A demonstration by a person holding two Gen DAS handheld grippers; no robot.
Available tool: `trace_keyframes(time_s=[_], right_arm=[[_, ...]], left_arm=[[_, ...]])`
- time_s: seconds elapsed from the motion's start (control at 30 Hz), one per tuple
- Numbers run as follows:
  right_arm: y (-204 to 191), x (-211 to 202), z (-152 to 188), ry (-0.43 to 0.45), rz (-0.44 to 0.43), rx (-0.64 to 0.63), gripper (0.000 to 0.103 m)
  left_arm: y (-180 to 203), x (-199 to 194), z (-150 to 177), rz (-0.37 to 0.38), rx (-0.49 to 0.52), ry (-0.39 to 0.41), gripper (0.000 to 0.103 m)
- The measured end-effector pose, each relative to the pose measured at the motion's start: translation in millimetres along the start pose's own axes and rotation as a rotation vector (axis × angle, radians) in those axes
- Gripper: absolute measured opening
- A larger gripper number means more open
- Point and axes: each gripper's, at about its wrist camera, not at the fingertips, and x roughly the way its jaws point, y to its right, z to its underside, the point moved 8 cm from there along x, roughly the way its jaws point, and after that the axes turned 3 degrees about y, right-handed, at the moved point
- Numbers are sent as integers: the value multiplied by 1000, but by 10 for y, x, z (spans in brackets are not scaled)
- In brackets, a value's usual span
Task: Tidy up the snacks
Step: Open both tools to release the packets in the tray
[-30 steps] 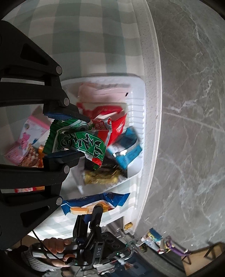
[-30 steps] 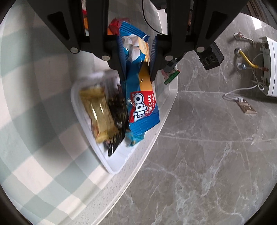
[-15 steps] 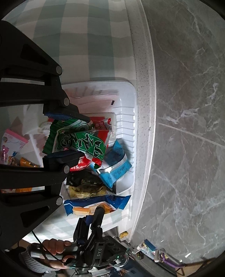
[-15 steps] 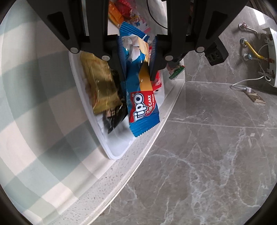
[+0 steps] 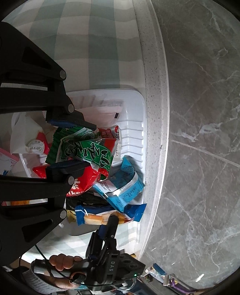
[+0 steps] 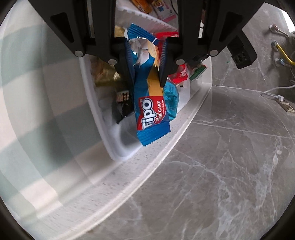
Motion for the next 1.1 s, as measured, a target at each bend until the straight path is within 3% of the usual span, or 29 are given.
trace_keyframes(time_s=[0.17,0.27,0.47,0.8,1.1], right_arm=[[-43,25,-8,-8,48,-61,33],[-79,-16,7,3,83,-101,47],[-195,-202,27,51,117,-178,57],[-443,-527,193,109,123,-253,59],[-557,-831,545,114,115,-314,62]], left_arm=[[11,52,-13,-27,19,1,27],[3,61,-5,-51,26,-7,30],[-14,32,-39,-63,10,17,48],[113,-236,-103,-92,54,81,49],[309,-618,83,-100,89,108,50]])
